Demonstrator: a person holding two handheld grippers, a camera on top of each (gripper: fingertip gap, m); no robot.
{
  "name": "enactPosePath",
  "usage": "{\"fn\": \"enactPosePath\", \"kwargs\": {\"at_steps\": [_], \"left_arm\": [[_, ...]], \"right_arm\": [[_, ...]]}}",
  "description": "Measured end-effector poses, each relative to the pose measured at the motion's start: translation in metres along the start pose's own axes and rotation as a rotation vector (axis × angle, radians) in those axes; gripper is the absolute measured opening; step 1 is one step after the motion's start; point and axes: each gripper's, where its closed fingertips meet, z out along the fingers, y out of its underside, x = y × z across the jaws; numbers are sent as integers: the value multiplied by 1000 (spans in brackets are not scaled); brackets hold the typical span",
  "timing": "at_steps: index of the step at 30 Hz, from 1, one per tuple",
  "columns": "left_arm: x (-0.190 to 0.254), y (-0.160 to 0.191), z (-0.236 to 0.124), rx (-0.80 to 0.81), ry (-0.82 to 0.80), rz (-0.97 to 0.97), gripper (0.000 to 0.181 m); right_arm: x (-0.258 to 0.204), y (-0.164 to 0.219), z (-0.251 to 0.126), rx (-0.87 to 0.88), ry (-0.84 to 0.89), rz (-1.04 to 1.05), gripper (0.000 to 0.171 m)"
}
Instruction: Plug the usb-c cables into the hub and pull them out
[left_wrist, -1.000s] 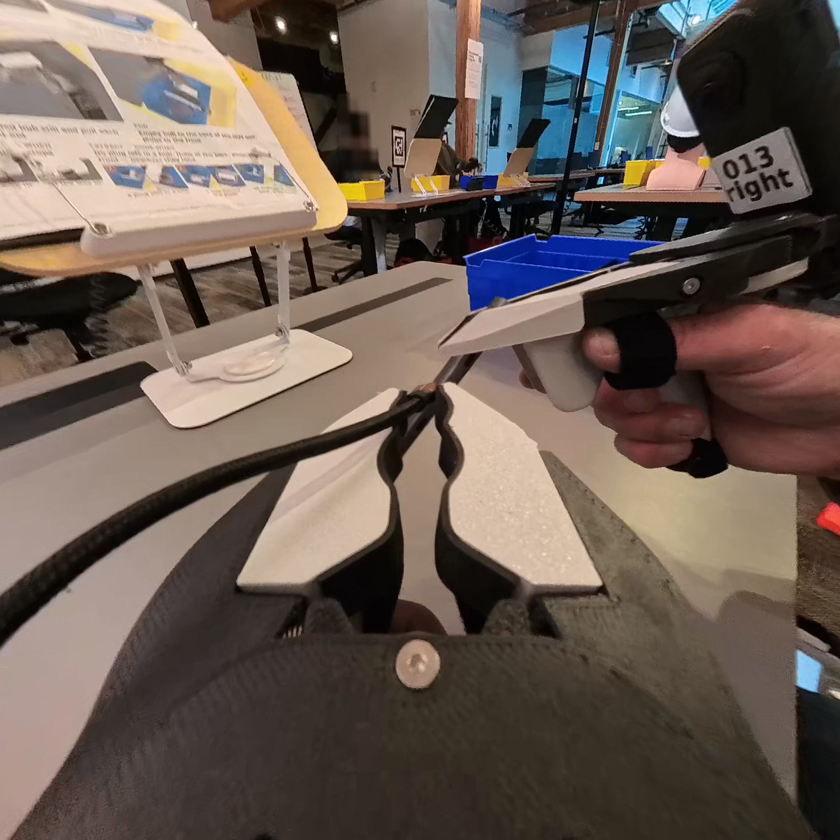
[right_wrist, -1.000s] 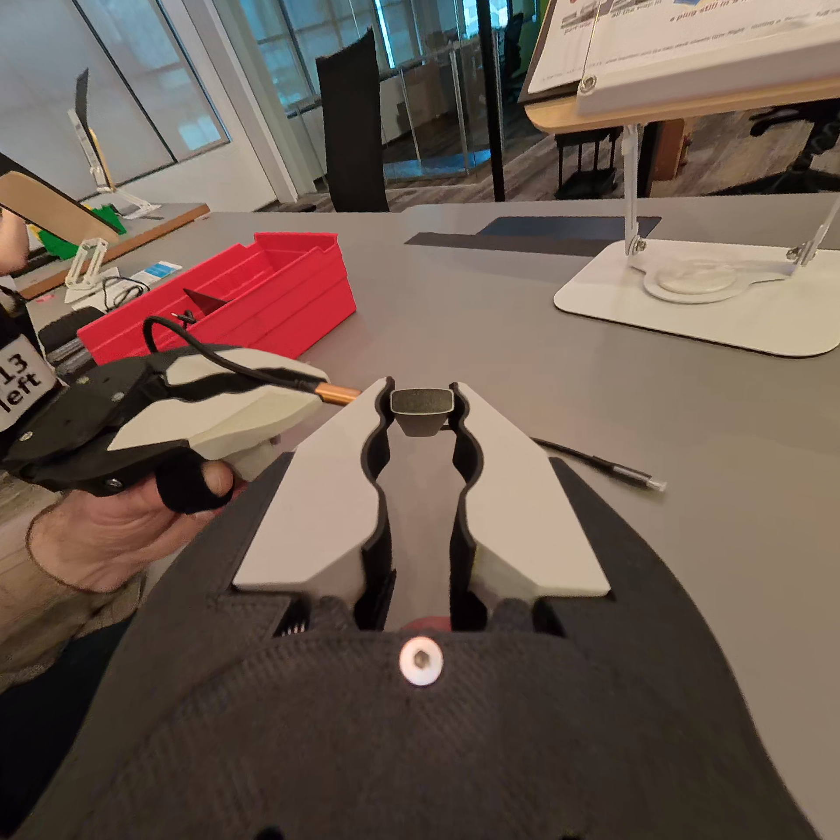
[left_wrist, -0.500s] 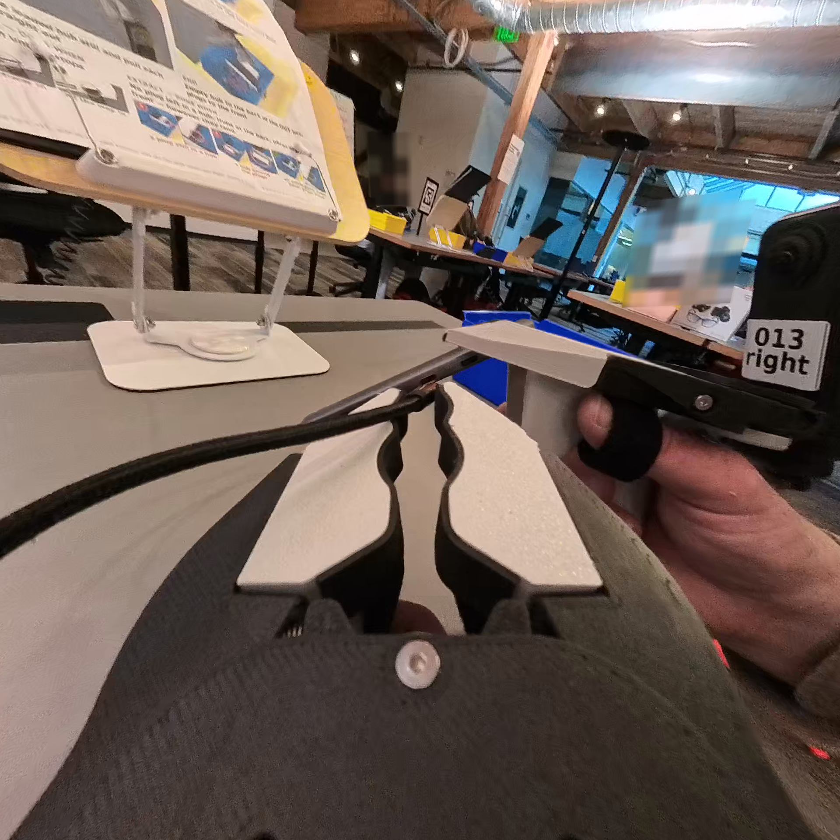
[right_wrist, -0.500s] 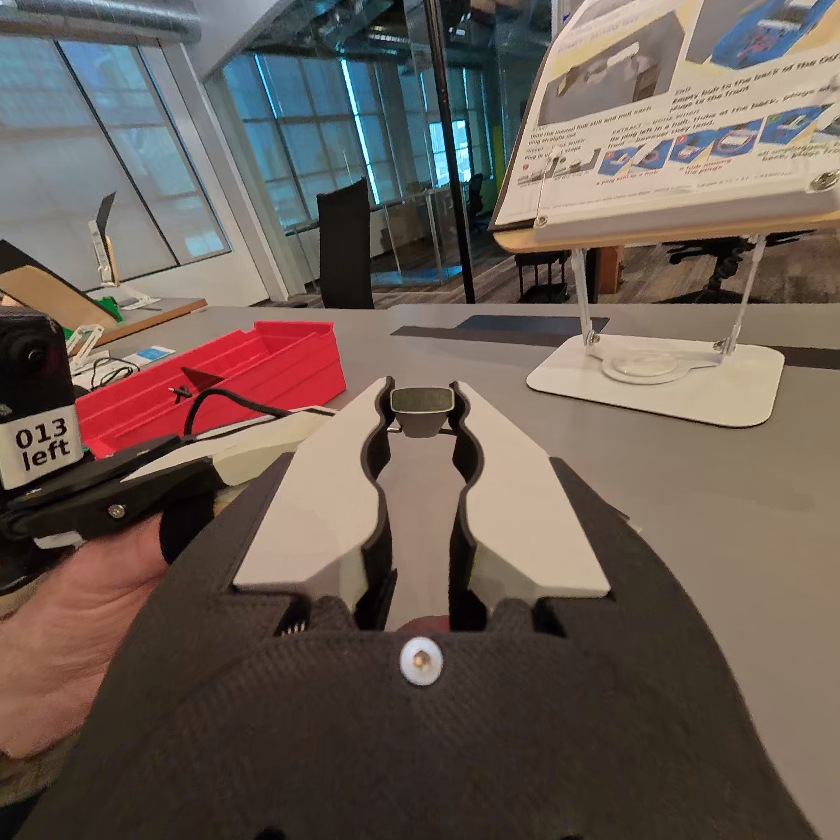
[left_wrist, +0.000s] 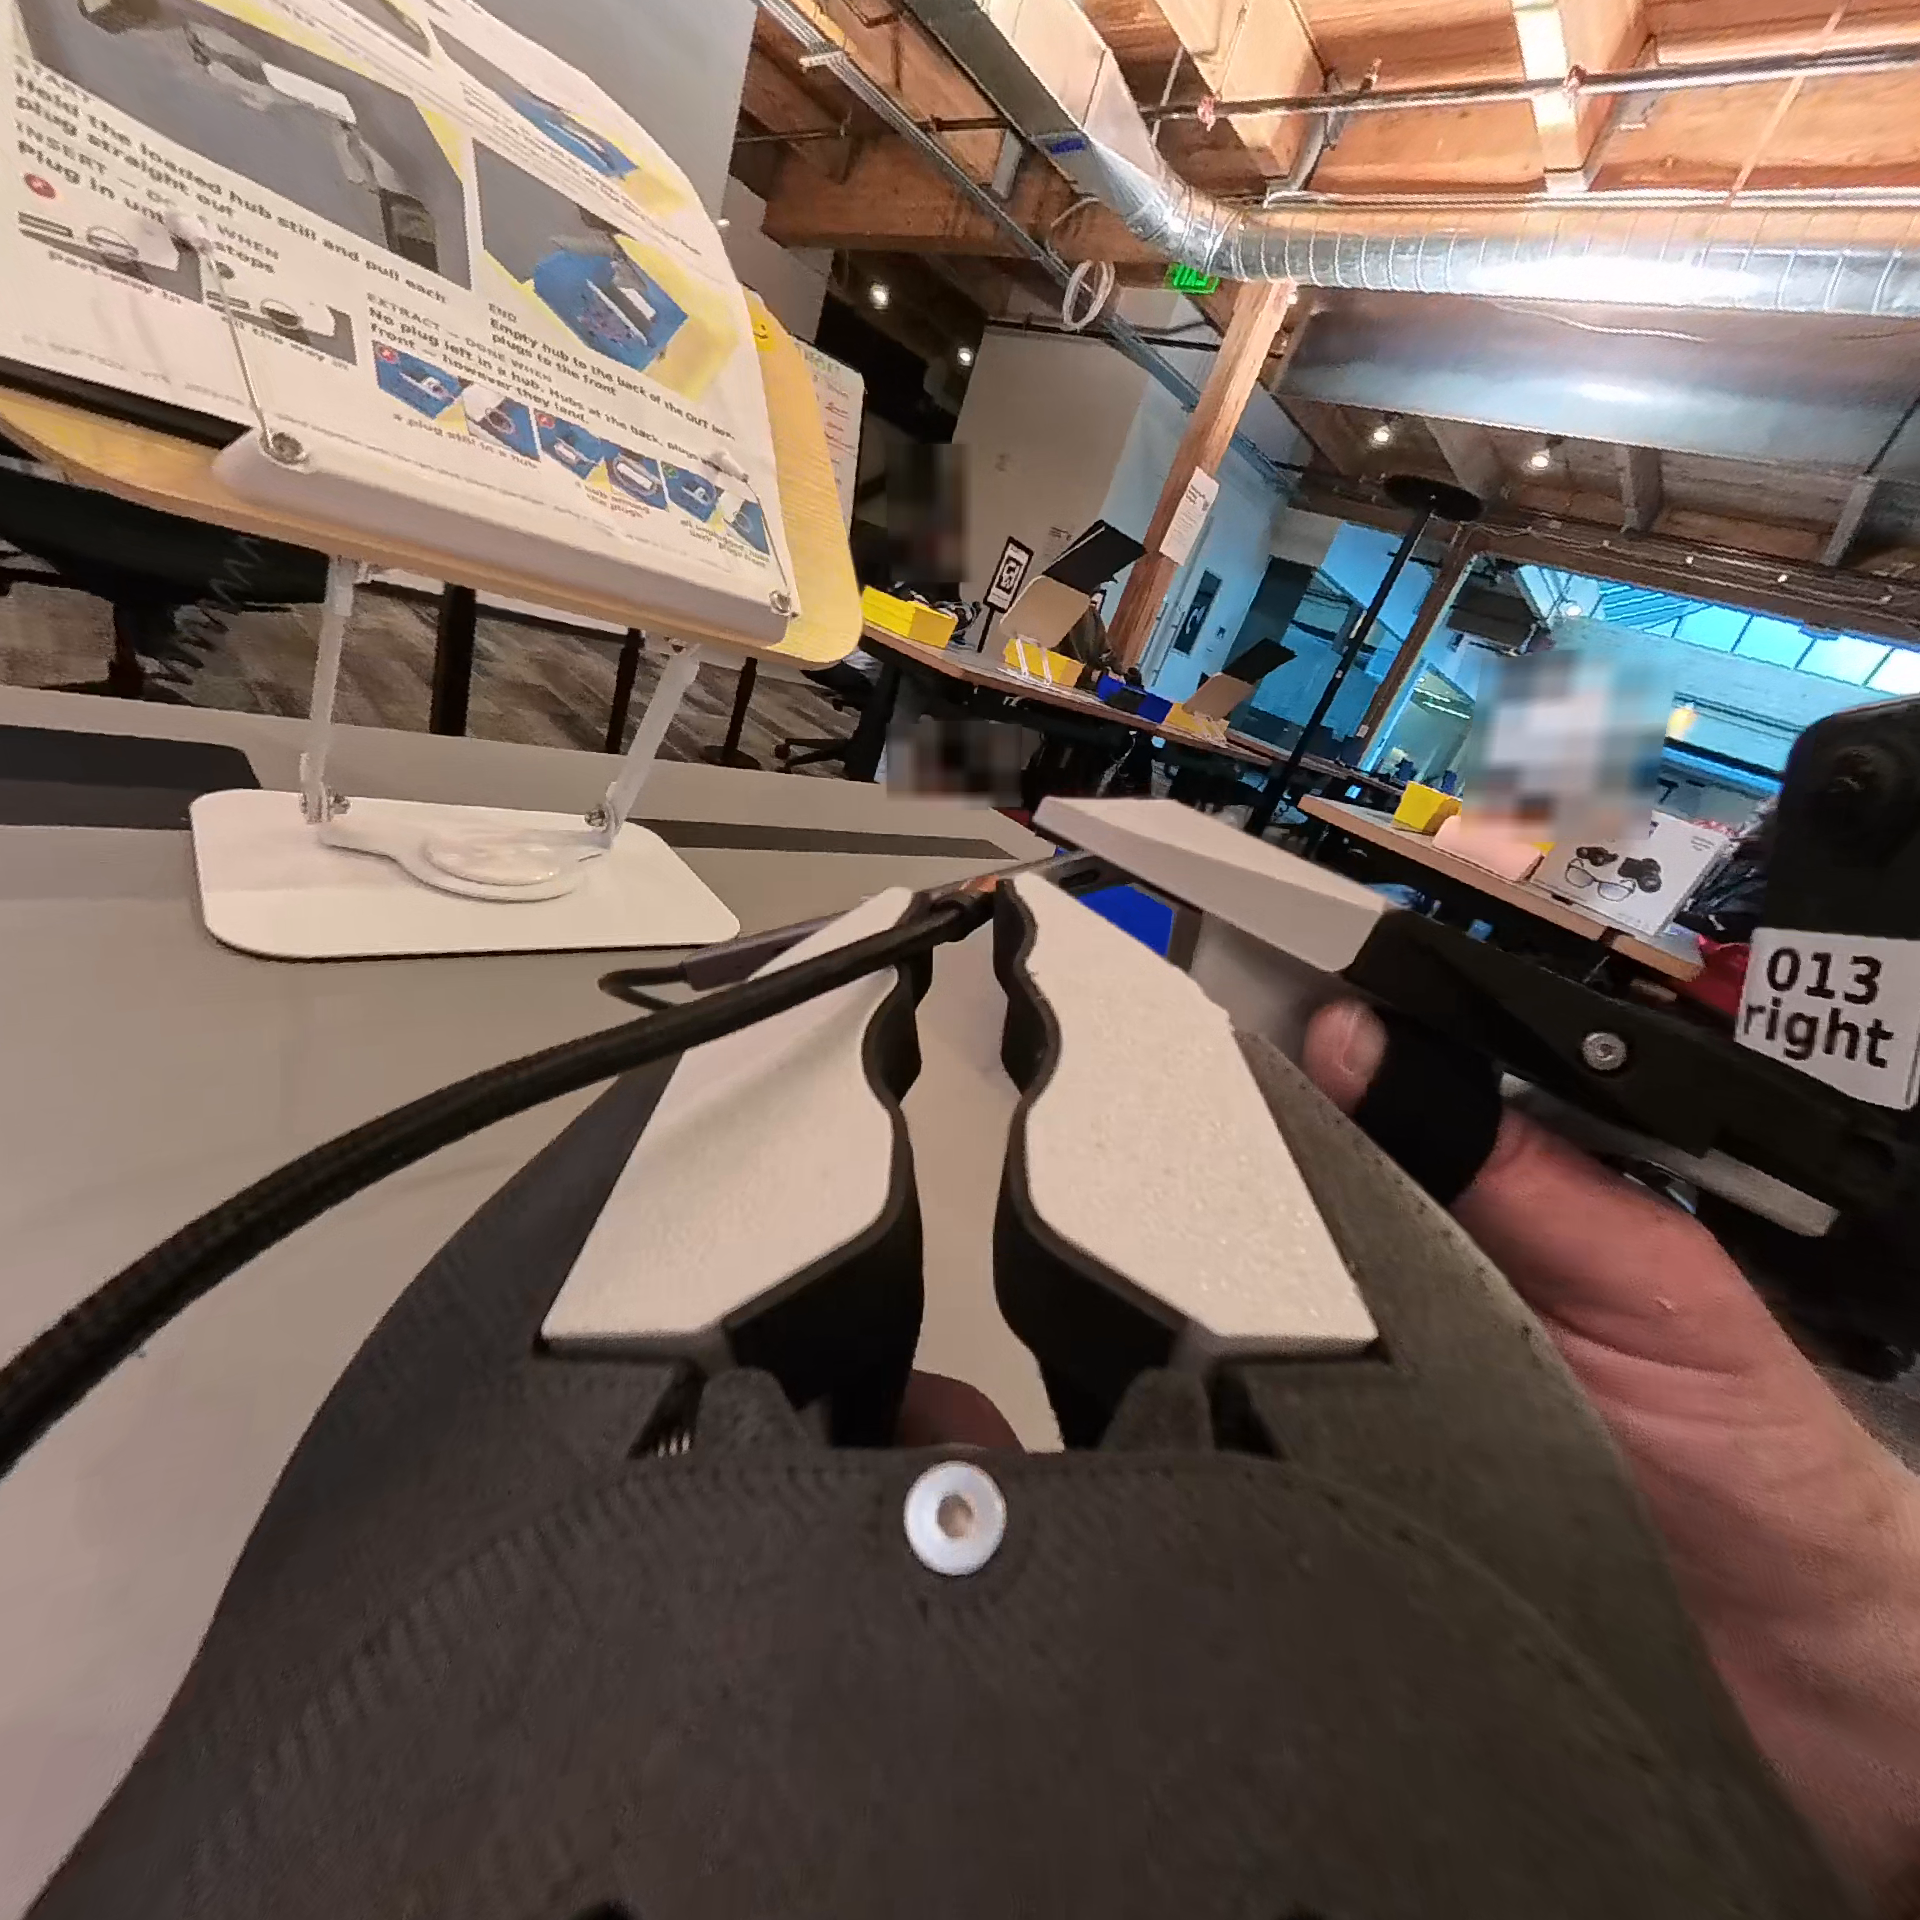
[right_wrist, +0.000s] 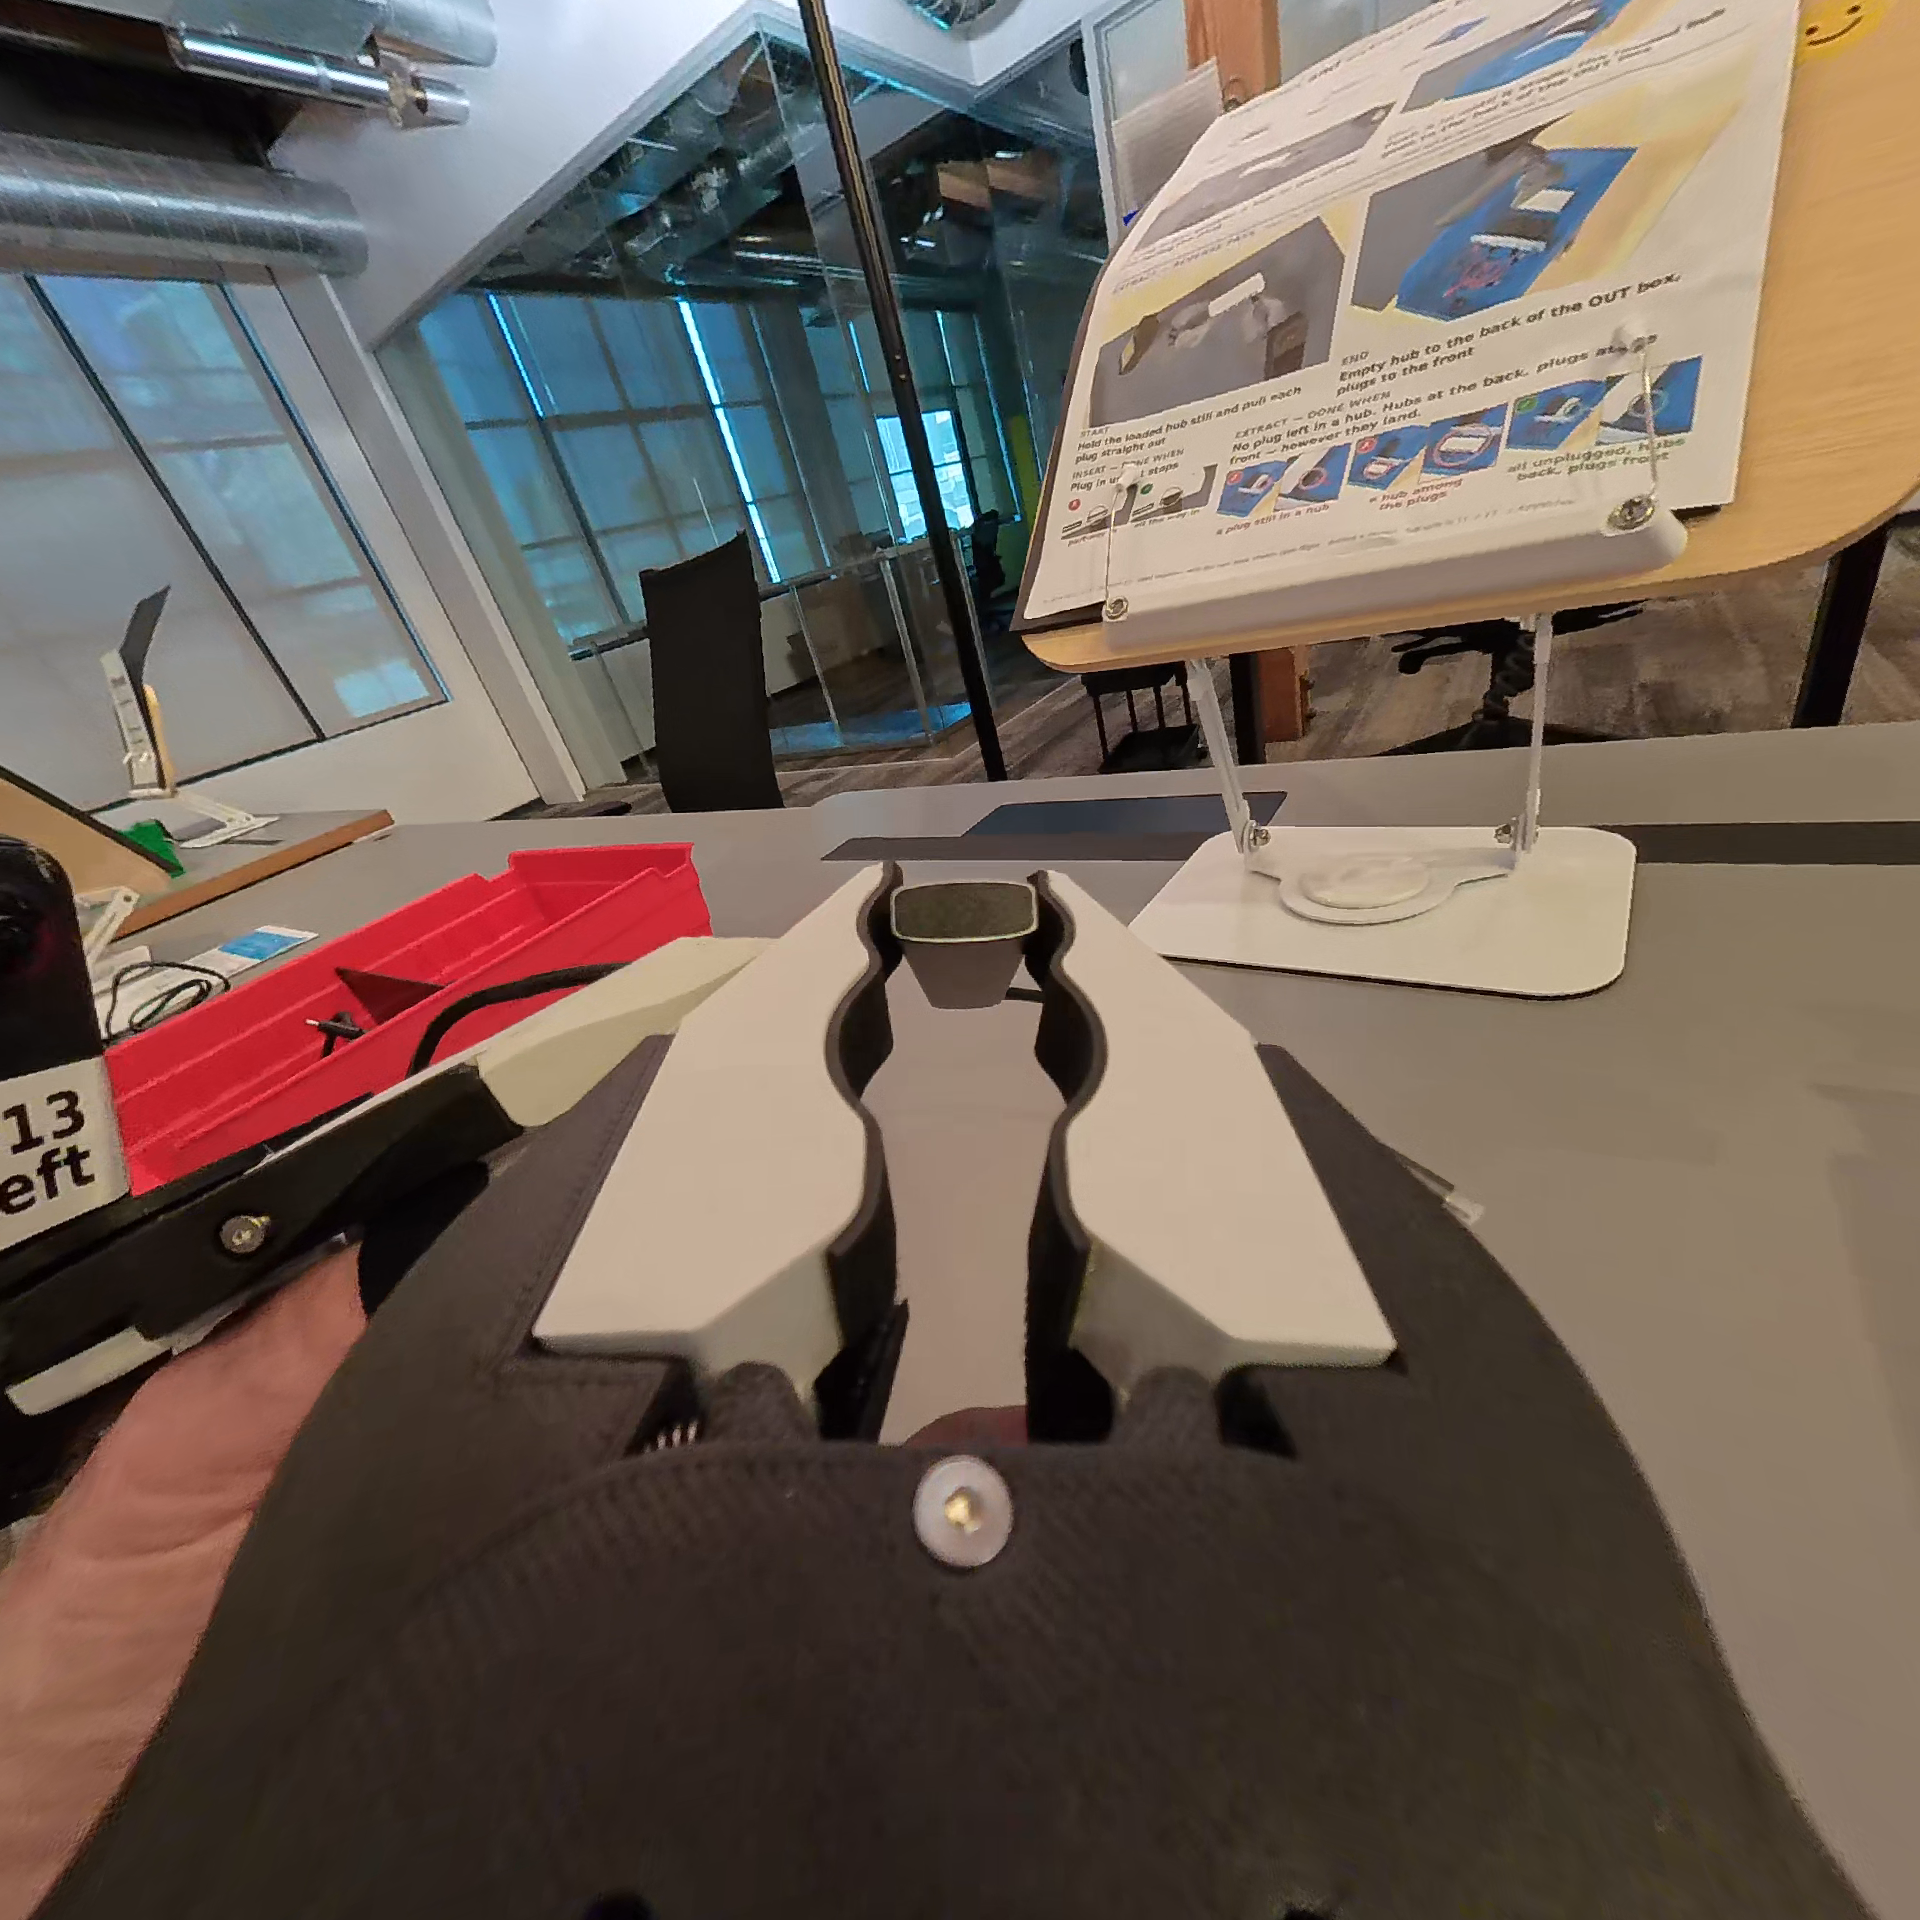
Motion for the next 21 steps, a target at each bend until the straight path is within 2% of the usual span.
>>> {"fn": "enactPosePath", "kwargs": {"at_steps": [8,21], "left_arm": [[6,1,8,0,-42,38,11],[9,5,14,-10,-44,-8,11]], "right_arm": [[9,-6,-2,26,40,26,21],[15,-12,-6,59,42,30,21]]}}
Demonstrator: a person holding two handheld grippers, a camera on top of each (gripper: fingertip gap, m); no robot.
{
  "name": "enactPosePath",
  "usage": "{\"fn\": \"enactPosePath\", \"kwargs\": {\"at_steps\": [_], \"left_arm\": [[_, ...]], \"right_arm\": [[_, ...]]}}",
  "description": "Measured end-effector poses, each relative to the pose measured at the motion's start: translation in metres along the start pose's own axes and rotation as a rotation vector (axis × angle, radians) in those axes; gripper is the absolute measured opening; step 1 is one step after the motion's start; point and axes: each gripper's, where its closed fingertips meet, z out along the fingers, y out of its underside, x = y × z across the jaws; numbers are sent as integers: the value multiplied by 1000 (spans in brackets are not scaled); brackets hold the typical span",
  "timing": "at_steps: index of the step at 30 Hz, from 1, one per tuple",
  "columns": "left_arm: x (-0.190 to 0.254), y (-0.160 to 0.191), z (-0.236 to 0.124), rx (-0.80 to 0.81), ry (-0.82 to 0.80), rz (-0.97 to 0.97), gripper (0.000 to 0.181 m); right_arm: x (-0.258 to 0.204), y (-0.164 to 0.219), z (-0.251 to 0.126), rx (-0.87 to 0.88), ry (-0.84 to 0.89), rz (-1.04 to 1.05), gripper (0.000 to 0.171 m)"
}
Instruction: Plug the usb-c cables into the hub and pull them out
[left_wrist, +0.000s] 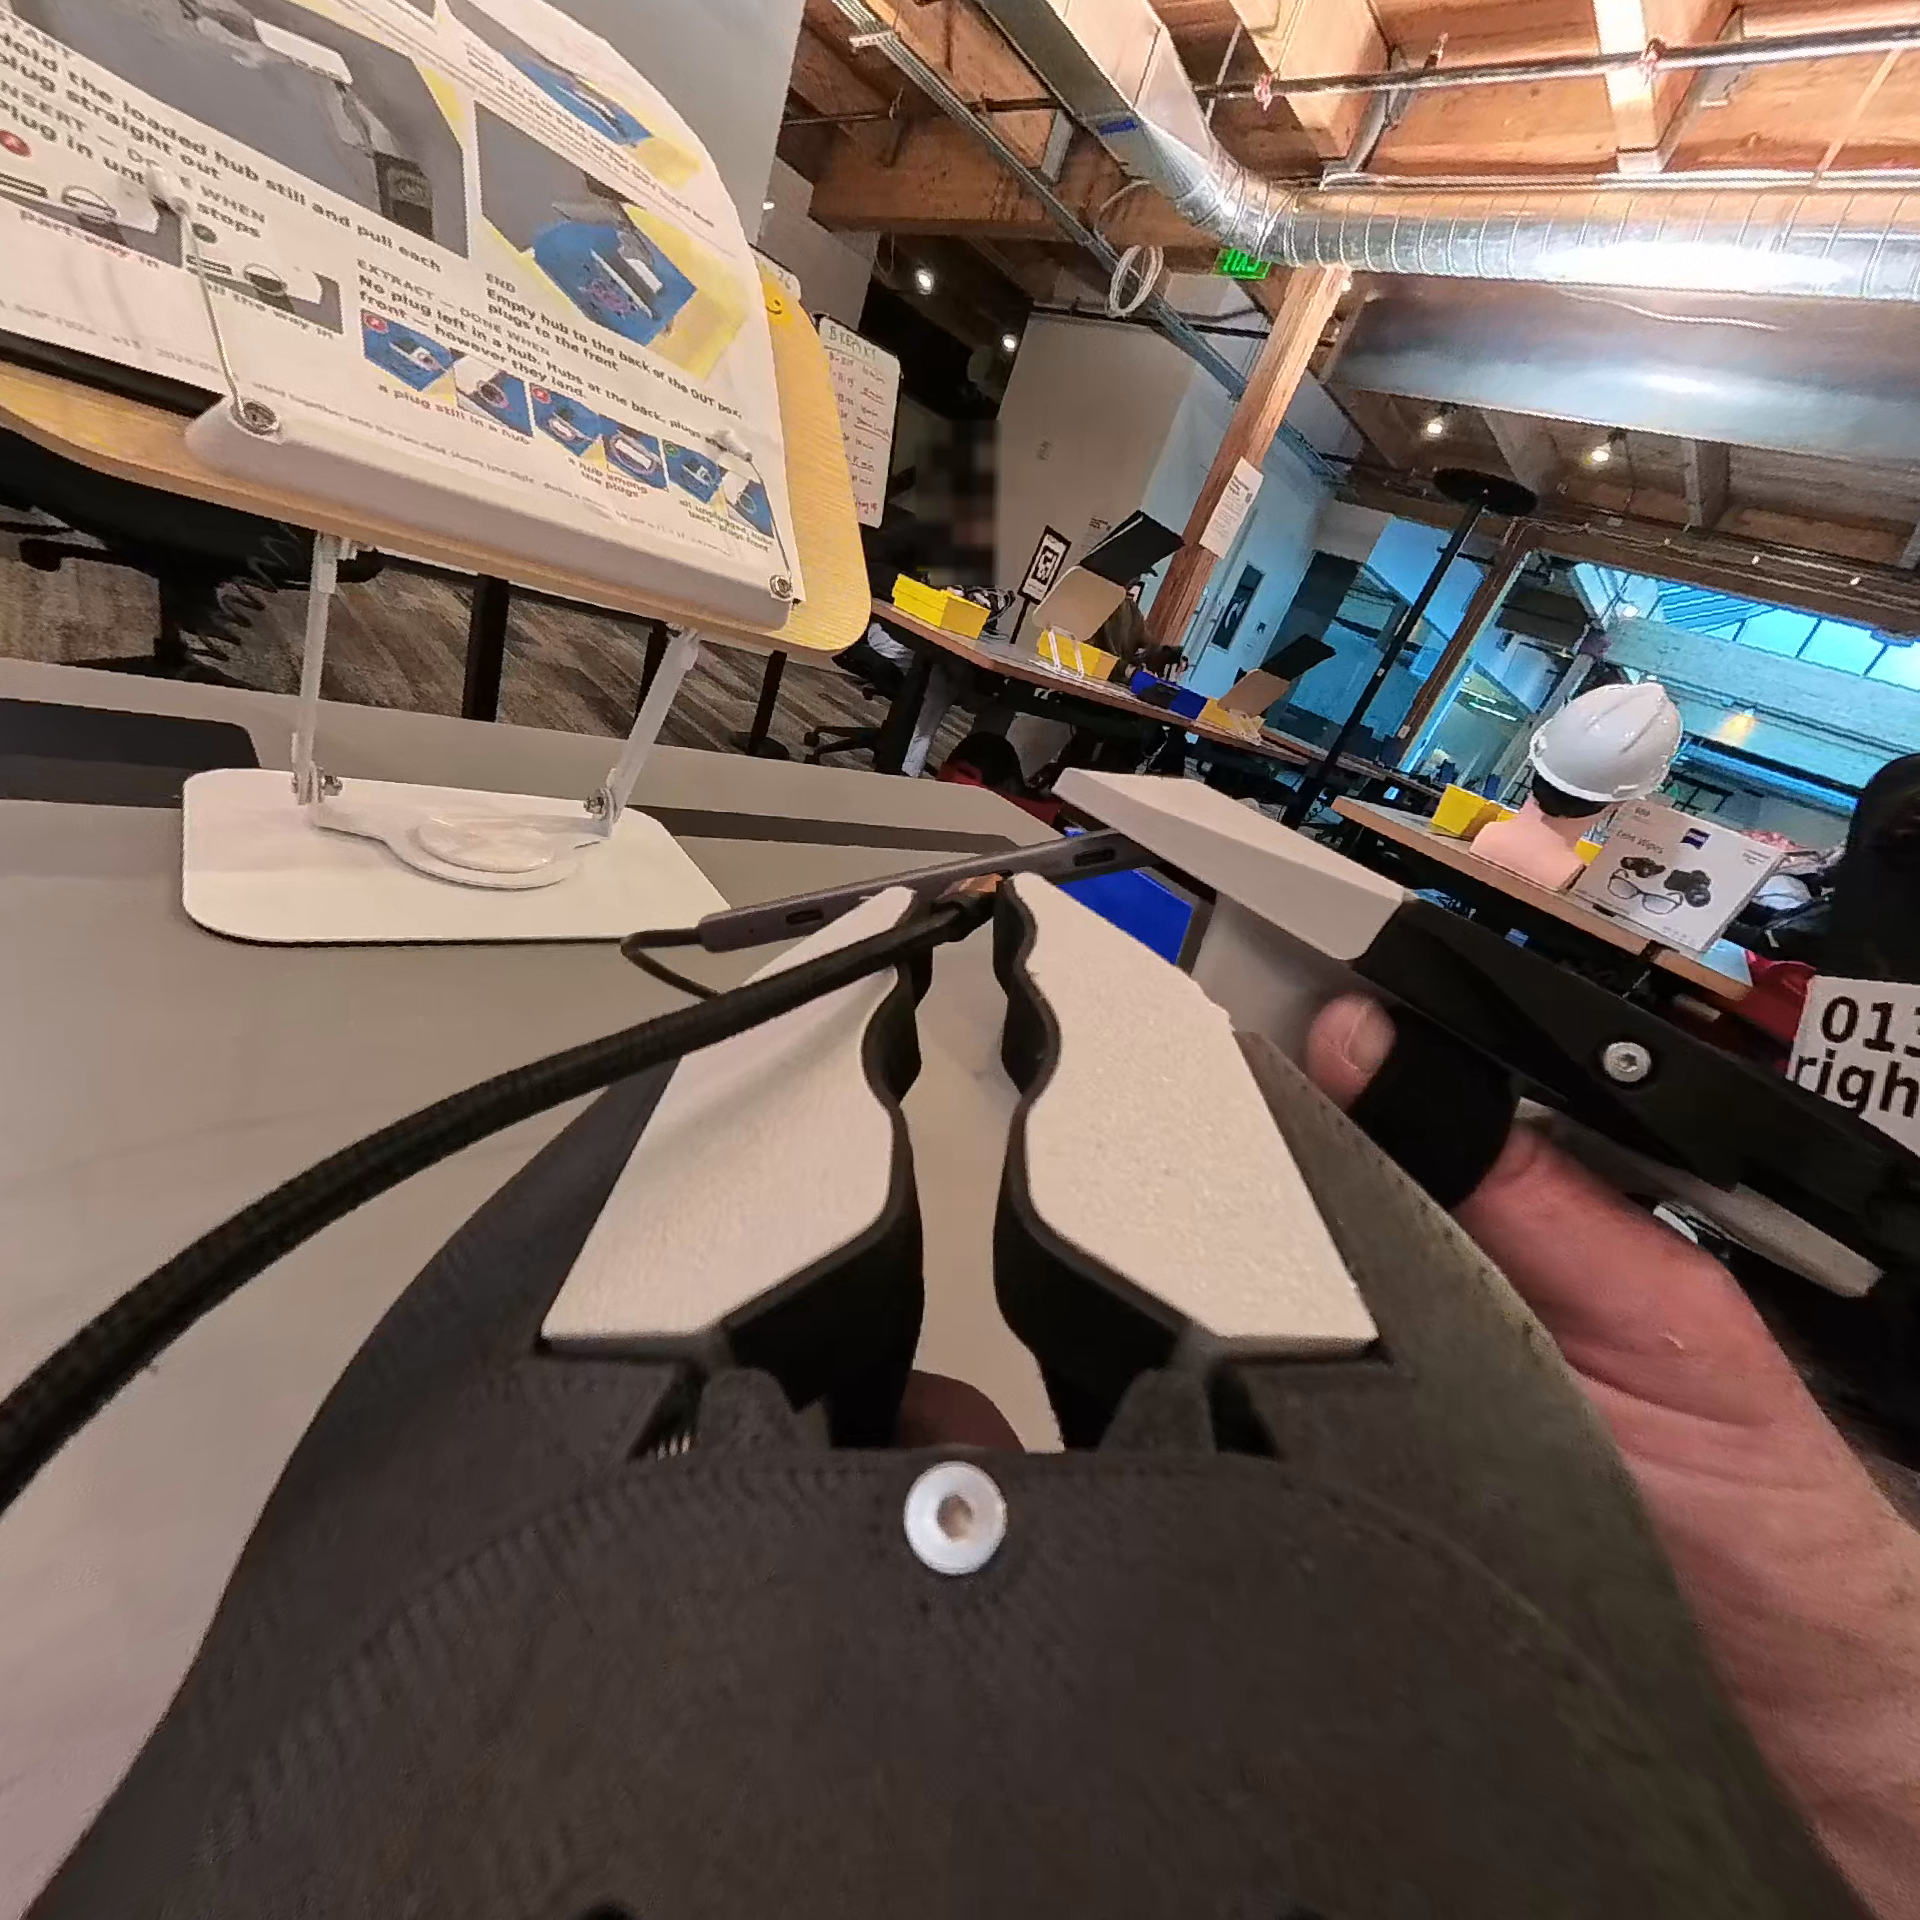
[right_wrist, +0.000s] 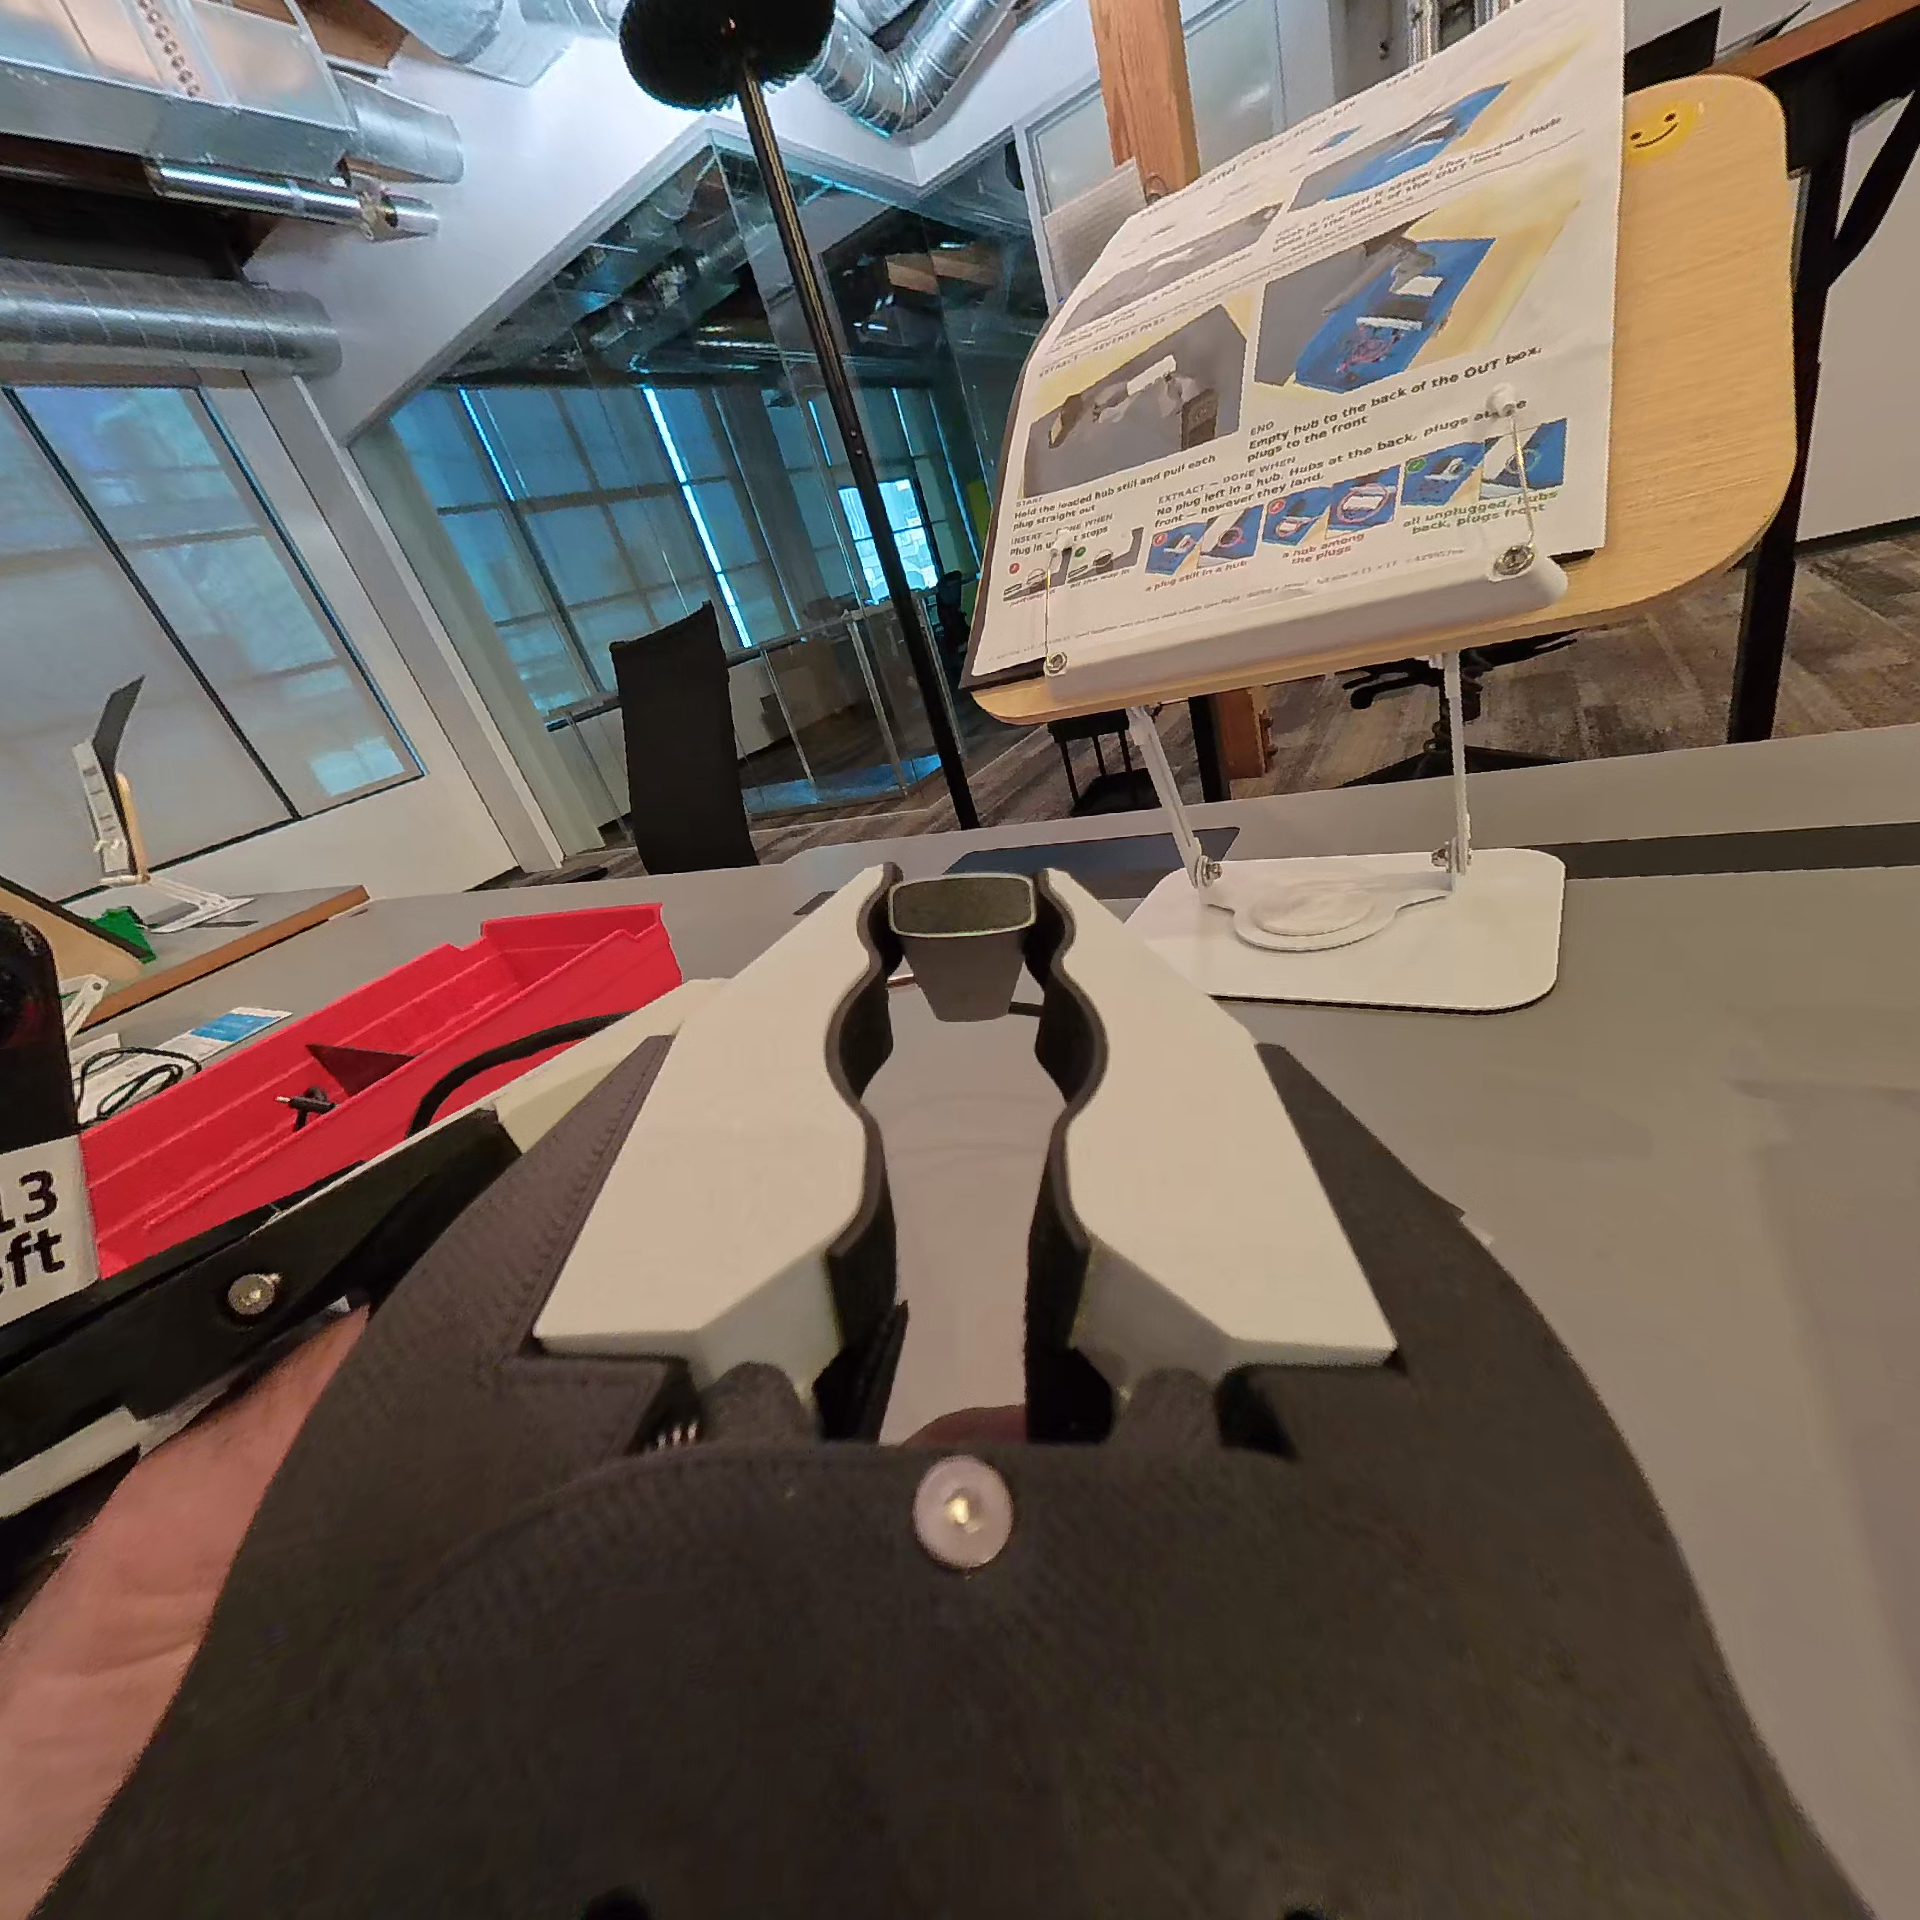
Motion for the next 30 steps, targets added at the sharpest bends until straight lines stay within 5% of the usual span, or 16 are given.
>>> {"fn": "enactPosePath", "kwargs": {"at_steps": [30], "left_arm": [[5,-10,0,45,35,52,11]], "right_arm": [[-12,-4,-1,-17,-66,-54,22]]}}
